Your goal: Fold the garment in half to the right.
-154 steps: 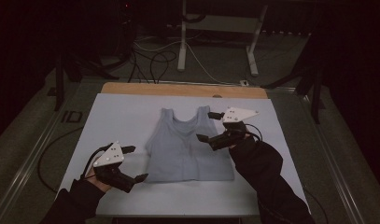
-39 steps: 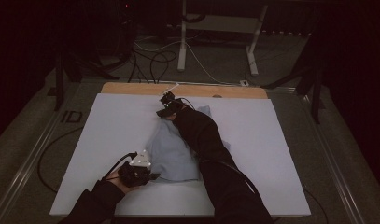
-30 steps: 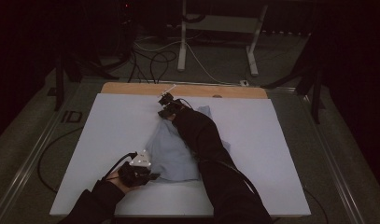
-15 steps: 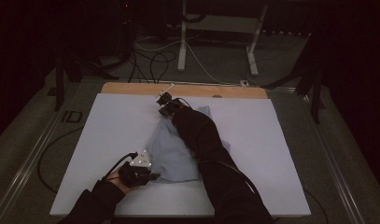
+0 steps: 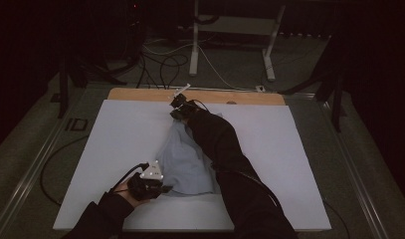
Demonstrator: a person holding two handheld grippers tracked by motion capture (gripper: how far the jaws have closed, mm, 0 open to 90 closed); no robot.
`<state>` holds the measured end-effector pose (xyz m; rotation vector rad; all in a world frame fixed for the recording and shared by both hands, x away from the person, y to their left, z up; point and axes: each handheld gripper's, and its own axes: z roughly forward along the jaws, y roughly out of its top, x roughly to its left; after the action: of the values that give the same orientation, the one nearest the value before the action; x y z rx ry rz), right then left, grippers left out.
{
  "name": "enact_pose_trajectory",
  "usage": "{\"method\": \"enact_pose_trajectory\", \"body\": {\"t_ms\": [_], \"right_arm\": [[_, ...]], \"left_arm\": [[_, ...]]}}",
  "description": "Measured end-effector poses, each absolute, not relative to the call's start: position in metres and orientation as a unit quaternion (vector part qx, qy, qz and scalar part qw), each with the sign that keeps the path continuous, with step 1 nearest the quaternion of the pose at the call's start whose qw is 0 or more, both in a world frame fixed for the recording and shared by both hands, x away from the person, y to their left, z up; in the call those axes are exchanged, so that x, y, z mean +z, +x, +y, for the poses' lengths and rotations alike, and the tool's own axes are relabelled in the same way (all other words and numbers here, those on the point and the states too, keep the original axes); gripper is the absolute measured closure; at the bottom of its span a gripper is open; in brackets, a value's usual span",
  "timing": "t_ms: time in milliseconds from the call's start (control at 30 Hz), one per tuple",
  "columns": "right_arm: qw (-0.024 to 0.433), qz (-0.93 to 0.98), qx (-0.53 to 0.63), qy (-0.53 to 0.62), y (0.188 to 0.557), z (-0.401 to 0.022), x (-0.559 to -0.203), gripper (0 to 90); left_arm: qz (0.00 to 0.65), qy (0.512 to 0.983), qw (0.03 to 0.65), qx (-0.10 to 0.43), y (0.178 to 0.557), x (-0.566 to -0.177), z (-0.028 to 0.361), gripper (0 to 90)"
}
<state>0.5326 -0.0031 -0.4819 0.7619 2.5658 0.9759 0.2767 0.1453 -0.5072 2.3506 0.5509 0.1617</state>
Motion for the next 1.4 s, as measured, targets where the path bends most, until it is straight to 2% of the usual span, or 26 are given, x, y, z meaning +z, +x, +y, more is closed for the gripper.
{"method": "enact_pose_trajectory", "body": {"t_ms": [633, 1400], "right_arm": [[0.155, 0.888, 0.354, 0.248, 0.527, -0.024, -0.456, 84.8], [0.166, 0.872, 0.379, 0.263, 0.524, -0.071, -0.439, 84.8]], "left_arm": [[0.18, 0.918, 0.348, 0.068, 0.278, -0.485, 0.132, 86.9], [0.116, 0.932, 0.335, 0.075, 0.288, -0.462, 0.084, 86.9]]}}
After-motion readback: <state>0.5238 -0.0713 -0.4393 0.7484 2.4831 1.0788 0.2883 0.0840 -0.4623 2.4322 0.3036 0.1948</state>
